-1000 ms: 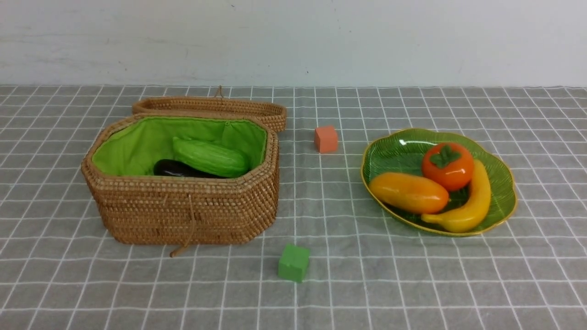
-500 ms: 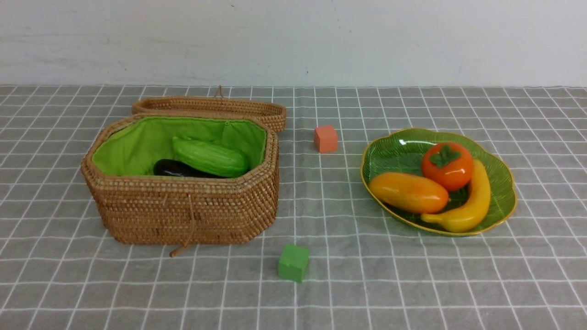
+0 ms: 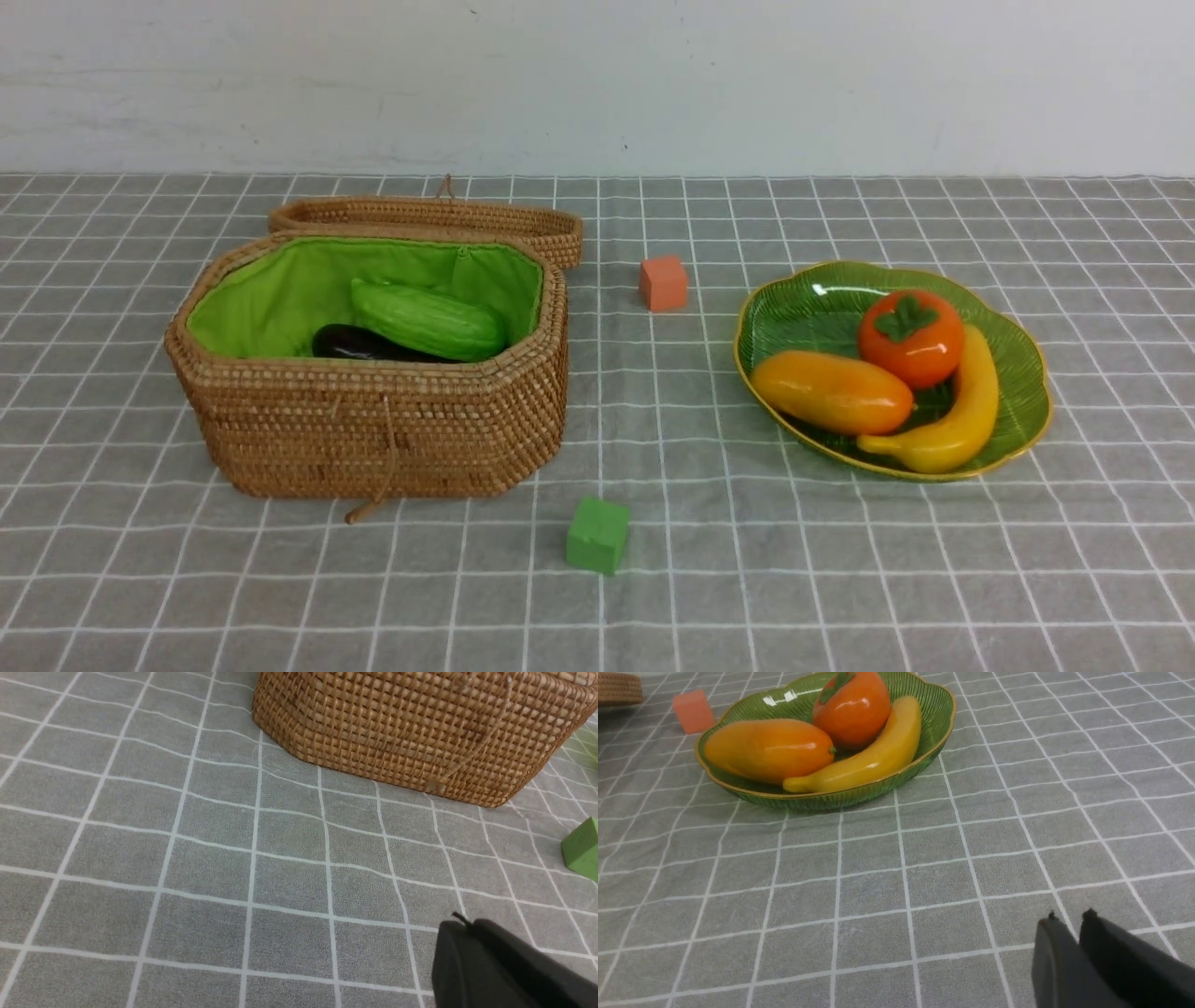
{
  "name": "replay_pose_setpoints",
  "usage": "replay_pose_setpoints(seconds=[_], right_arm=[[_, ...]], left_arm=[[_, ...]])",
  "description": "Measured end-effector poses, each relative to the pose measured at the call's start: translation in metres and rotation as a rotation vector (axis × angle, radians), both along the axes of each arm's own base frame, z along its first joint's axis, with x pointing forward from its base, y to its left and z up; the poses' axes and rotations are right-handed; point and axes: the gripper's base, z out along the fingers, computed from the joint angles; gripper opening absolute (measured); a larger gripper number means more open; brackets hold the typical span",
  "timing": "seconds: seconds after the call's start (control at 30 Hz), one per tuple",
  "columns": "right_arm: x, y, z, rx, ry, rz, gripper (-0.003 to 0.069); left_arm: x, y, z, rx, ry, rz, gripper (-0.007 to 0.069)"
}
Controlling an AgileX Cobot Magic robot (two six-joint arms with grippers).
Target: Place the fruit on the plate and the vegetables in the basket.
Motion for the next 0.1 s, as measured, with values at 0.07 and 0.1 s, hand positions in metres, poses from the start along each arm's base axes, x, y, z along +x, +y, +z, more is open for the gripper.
replay_pose_setpoints(seconds=[0.07, 0.1], right_arm=[[0.0000, 0.0000, 0.0000, 0.000, 0.000, 0.000, 0.0085], [0.0000, 0.0000, 0.0000, 0.000, 0.000, 0.000, 0.0085]], left_arm=[[0.0000, 0.0000, 0.0000, 0.000, 0.000, 0.000, -0.0008], [0.0000, 0.0000, 0.0000, 0.000, 0.000, 0.000, -0.0006]])
